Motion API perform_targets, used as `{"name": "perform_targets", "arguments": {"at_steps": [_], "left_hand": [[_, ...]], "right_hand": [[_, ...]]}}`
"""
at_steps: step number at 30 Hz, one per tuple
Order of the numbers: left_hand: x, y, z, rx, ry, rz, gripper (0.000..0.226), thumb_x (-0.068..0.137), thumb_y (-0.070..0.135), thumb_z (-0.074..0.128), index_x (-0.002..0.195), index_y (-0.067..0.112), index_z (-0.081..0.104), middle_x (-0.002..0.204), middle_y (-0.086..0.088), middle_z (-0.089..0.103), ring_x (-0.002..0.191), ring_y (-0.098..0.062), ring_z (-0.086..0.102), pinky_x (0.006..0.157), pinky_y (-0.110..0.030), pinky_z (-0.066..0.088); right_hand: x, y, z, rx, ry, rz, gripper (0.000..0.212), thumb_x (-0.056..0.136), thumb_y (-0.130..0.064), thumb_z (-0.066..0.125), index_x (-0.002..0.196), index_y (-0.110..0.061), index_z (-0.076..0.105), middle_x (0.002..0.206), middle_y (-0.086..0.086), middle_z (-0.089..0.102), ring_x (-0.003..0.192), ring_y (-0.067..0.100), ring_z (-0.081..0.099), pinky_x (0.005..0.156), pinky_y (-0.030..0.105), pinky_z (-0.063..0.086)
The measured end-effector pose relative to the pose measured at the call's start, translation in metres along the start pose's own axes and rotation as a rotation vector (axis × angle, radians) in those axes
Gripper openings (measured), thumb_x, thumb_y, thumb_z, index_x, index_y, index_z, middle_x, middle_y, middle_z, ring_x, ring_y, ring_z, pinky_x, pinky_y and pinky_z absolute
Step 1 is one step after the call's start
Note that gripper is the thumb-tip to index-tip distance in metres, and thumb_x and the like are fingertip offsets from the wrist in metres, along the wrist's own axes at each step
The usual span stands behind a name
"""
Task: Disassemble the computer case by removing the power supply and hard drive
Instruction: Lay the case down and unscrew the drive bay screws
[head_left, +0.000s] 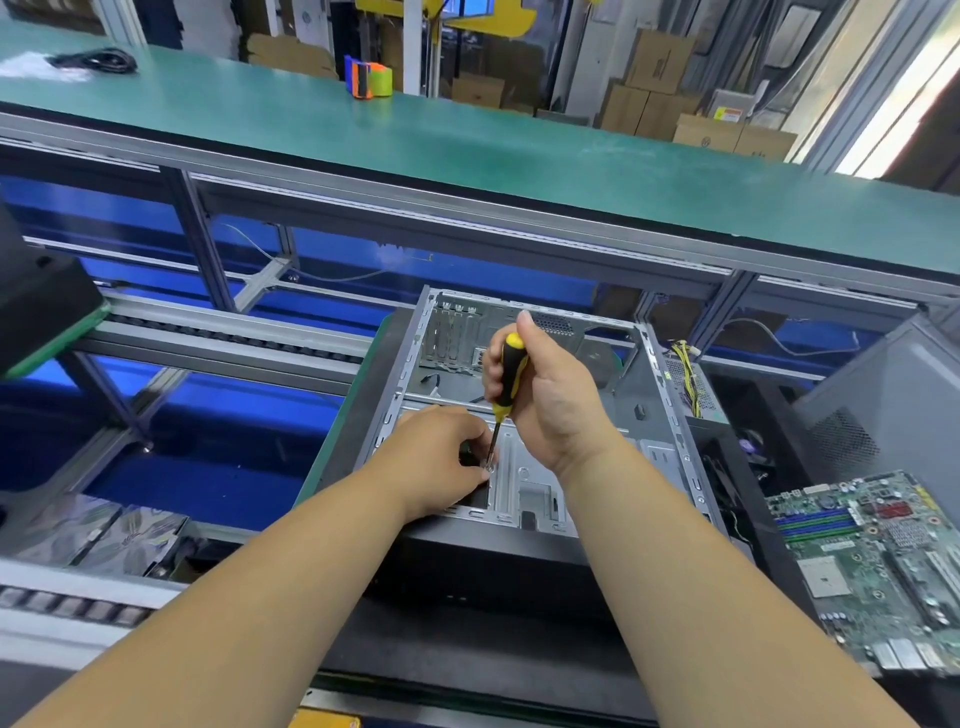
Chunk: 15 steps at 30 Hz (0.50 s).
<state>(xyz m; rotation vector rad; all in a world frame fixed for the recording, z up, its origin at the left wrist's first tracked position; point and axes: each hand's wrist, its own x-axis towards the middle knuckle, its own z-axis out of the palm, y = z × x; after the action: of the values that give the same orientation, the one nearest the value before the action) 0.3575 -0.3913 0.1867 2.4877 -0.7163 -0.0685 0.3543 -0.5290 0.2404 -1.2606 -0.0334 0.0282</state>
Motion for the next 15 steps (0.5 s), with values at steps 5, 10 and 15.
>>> {"name": "perform_targets", "arguments": {"at_steps": [5,10,15], "left_hand": [[-0.002,0.001,-0.001,0.002,0.006,-0.002,0.013,0.079,0.032,0.073,0.079,0.032,0.06,0.078,0.016,0.053,0.086,-0.01,0.051,0.087,-0.031,0.044],[-0.003,0.001,-0.001,-0.007,0.003,0.0,0.014,0.08,0.033,0.073,0.078,0.032,0.059,0.082,0.013,0.054,0.089,-0.013,0.05,0.087,-0.031,0.042],[-0.001,0.002,-0.002,-0.005,0.005,-0.007,0.014,0.08,0.033,0.073,0.078,0.032,0.059,0.079,0.015,0.053,0.089,-0.013,0.052,0.088,-0.032,0.044]], "right_hand": [[-0.001,0.005,0.007,0.004,0.004,-0.043,0.054,0.106,-0.044,0.029,0.068,-0.013,0.052,0.052,-0.003,0.037,0.049,0.014,0.031,0.051,0.024,0.029],[-0.002,0.012,0.008,0.039,-0.026,-0.106,0.029,0.093,-0.04,0.045,0.077,-0.017,0.043,0.056,-0.002,0.042,0.051,0.014,0.033,0.052,0.025,0.029],[-0.001,0.011,0.001,0.0,0.018,-0.132,0.024,0.092,-0.036,0.051,0.079,-0.017,0.05,0.066,-0.001,0.056,0.061,0.014,0.05,0.063,0.027,0.042]]}}
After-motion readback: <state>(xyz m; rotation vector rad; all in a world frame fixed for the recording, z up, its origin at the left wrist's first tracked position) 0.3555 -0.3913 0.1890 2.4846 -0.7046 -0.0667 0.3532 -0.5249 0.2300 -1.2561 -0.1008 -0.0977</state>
